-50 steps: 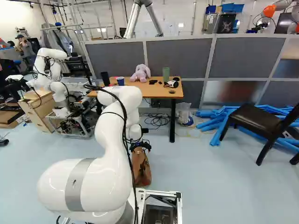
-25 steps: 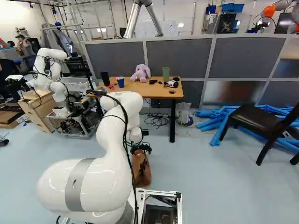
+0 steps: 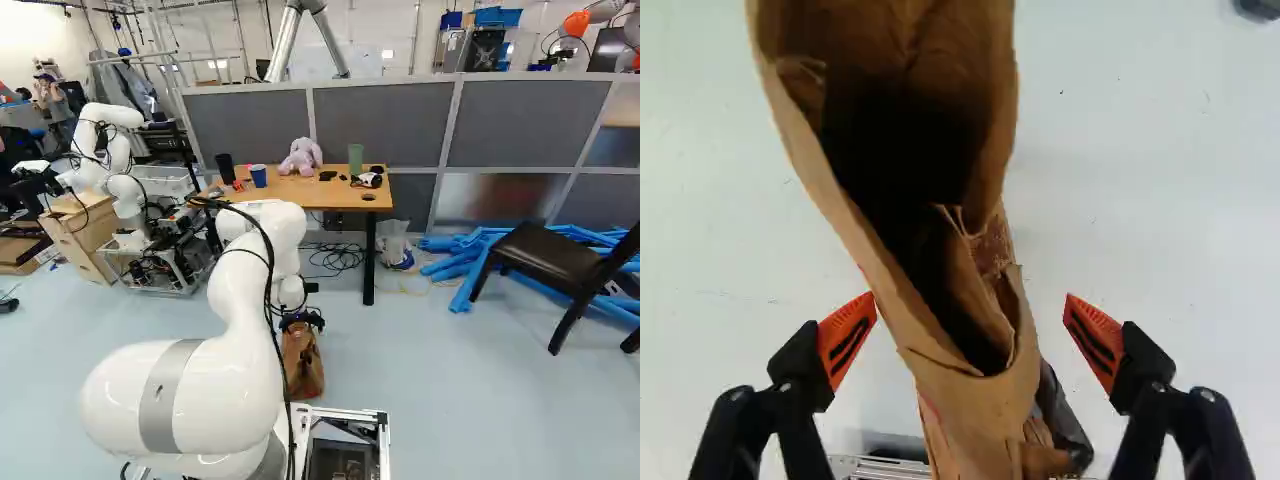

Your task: Pick up the bag on the ground and place it on the table

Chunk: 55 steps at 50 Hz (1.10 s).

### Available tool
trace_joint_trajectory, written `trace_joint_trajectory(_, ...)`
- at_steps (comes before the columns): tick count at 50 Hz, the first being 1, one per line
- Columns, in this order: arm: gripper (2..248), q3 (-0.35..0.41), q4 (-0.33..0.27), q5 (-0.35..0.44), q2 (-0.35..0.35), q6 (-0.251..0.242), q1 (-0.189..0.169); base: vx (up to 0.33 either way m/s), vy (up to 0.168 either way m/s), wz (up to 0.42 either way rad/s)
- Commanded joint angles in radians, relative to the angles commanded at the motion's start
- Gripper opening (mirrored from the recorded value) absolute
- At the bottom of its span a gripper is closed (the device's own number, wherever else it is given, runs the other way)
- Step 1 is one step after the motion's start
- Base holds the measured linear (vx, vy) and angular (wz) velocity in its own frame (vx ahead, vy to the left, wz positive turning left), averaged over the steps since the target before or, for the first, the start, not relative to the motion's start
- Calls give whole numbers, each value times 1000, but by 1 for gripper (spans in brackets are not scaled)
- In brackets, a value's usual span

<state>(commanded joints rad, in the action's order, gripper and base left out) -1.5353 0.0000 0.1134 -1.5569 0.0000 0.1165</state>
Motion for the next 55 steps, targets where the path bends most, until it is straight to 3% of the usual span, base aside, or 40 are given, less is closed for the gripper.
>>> trace_joint_trajectory(2, 247, 0, 0, 0, 0, 0, 0, 0, 0, 0)
trace_joint_trajectory(3, 224, 0, 0, 0, 0, 0, 0, 0, 0, 0)
trace_joint_trajectory(7, 224, 0, 0, 0, 0, 0, 0, 0, 0, 0)
trace_joint_trajectory(8, 185, 0, 0, 0, 0, 0, 0, 0, 0, 0)
trace_joint_trajectory(12, 185, 0, 0, 0, 0, 0, 0, 0, 0, 0)
trace_joint_trajectory(13, 146, 0, 0, 0, 0, 0, 0, 0, 0, 0)
trace_joint_trajectory(17, 146, 0, 0, 0, 0, 0, 0, 0, 0, 0)
trace_joint_trajectory(18, 107, 0, 0, 0, 0, 0, 0, 0, 0, 0)
trace_joint_trajectory(23, 107, 0, 0, 0, 0, 0, 0, 0, 0, 0)
trace_joint_trajectory(24, 69, 0, 0, 0, 0, 0, 0, 0, 0, 0)
trace_joint_trajectory(28, 69, 0, 0, 0, 0, 0, 0, 0, 0, 0)
trace_joint_trajectory(29, 33, 0, 0, 0, 0, 0, 0, 0, 0, 0)
trace_joint_trajectory(33, 33, 0, 0, 0, 0, 0, 0, 0, 0, 0)
trace_joint_trajectory(34, 20, 0, 0, 0, 0, 0, 0, 0, 0, 0)
trace_joint_trajectory(55, 20, 45, 0, 0, 47, 0, 0, 0, 0, 0)
